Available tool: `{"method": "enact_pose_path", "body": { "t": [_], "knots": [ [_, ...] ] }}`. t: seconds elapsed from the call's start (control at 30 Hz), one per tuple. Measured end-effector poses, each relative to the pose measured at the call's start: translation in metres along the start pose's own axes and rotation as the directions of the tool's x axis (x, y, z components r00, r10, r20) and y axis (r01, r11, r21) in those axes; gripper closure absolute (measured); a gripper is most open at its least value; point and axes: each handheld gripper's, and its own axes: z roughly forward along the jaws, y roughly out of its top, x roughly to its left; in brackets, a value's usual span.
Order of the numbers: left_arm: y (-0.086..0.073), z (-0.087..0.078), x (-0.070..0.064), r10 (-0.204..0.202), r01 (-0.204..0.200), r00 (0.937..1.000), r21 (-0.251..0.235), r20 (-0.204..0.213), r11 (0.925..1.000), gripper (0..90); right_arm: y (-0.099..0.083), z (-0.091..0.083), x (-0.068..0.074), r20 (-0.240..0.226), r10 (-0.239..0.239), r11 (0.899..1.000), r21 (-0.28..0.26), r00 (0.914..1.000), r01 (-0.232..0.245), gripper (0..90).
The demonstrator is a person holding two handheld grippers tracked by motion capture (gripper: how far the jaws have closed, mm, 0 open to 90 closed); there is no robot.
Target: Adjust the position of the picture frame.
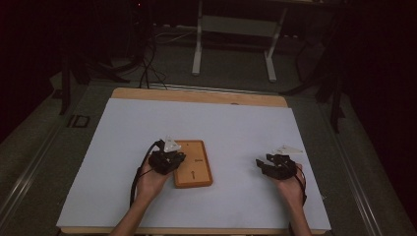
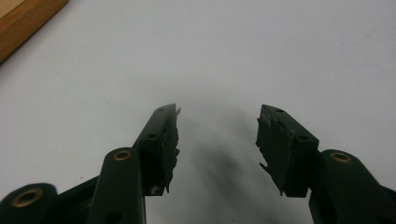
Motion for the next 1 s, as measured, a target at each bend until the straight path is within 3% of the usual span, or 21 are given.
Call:
{"method": "enact_pose_path", "body": {
  "t": [0.07,0.13,0.3,0.43,0.53,0.63,0.73,0.8,0.87,1.0],
  "knots": [
    [0.0,0.0,0.003,-0.011,0.011,0.9999,0.015,-0.009,0.9998,84.5,0.0,0.0,0.0,0.0,0.0,1.0,0.0,1.0,0.0,46.9],
    [-0.001,0.002,0.01,-0.04,0.042,0.9982,0.051,-0.045,0.9978,84.4,0.0,0.0,0.0,0.0,0.0,1.0,0.0,1.0,0.0,46.9],
    [-0.002,0.009,0.019,-0.103,0.112,0.9885,0.083,-0.111,0.9902,84.4,0.0,0.001,0.0,-0.002,-0.003,1.0,0.003,1.0,0.003,46.9],
    [-0.001,0.014,0.022,-0.157,0.172,0.9771,0.097,-0.144,0.9804,84.3,0.0,0.001,0.0,-0.002,-0.002,1.0,0.003,1.0,0.002,46.8],
    [0.002,0.015,0.019,-0.166,0.187,0.9695,0.107,-0.18,0.9765,84.0,-0.001,0.001,0.0,-0.001,-0.002,1.0,0.006,1.0,0.002,46.7],
    [0.004,0.017,0.015,-0.183,0.212,0.9573,0.113,-0.224,0.9708,83.3,-0.001,0.001,0.0,0.0,-0.003,1.0,0.007,1.0,0.003,46.5],
    [0.005,0.019,0.008,-0.186,0.221,0.9424,0.102,-0.278,0.9699,82.1,-0.001,0.001,0.001,0.001,-0.007,1.0,0.009,1.0,0.007,46.5],
    [0.004,0.019,0.007,-0.209,0.241,0.9358,0.083,-0.284,0.9669,82.6,-0.001,0.002,0.001,0.0,-0.007,1.0,0.009,1.0,0.007,46.5],
    [0.001,0.018,0.01,-0.239,0.262,0.9358,0.057,-0.259,0.9634,83.9,-0.001,0.002,0.0,0.001,-0.006,1.0,0.009,1.0,0.006,46.5],
    [-0.002,0.016,0.016,-0.257,0.27,0.9448,0.04,-0.203,0.962,84.5,-0.001,0.002,-0.001,0.002,-0.005,1.0,0.009,1.0,0.005,46.4]
  ]
}}
